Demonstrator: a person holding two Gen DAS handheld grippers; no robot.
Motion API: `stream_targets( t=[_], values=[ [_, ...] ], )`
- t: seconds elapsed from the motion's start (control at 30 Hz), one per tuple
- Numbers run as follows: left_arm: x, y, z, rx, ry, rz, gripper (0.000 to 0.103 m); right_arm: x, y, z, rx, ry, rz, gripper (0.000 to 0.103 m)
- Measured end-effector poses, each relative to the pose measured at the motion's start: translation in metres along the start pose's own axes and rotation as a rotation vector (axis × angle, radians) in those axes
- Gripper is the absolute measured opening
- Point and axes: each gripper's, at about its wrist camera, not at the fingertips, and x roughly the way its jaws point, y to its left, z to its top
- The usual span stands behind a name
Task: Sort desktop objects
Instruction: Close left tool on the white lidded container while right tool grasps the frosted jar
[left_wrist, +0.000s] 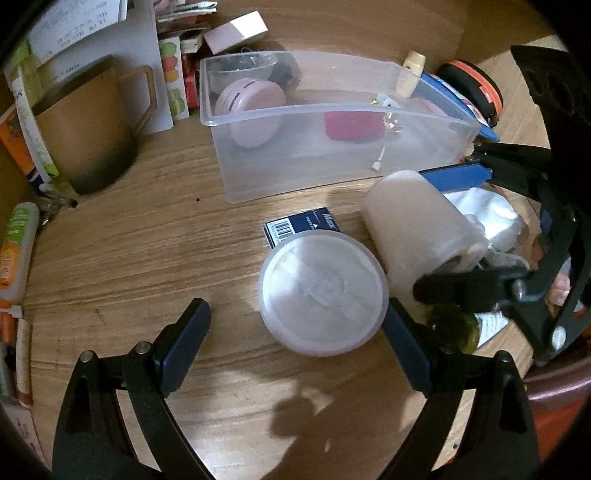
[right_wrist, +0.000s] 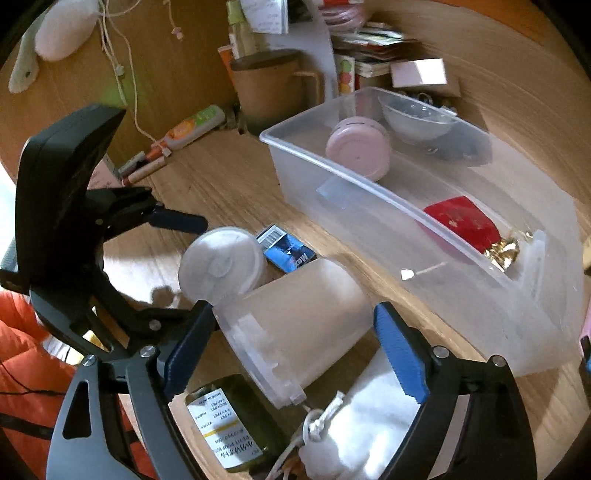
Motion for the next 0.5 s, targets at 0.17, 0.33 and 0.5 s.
stream_targets(
  t=[0.17, 0.33, 0.5],
  values=[
    [0.005, 0.000, 0.003, -0.003, -0.002, 0.025, 0.093, 0.010, -0.004, 0.003, 0.005, 0.018, 0.002, 0.087],
    [0.006, 0.001, 0.006, -0.009, -0.015, 0.029, 0.085, 0.007, -0.009, 0.000, 0.040, -0.006, -0.019, 0.086],
    [0.007, -0.001, 0.009, 0.004, -0.032, 0.053, 0.071, -0.001, -0.019, -0.004, 0.097, -0.020, -0.066, 0.086]
  ],
)
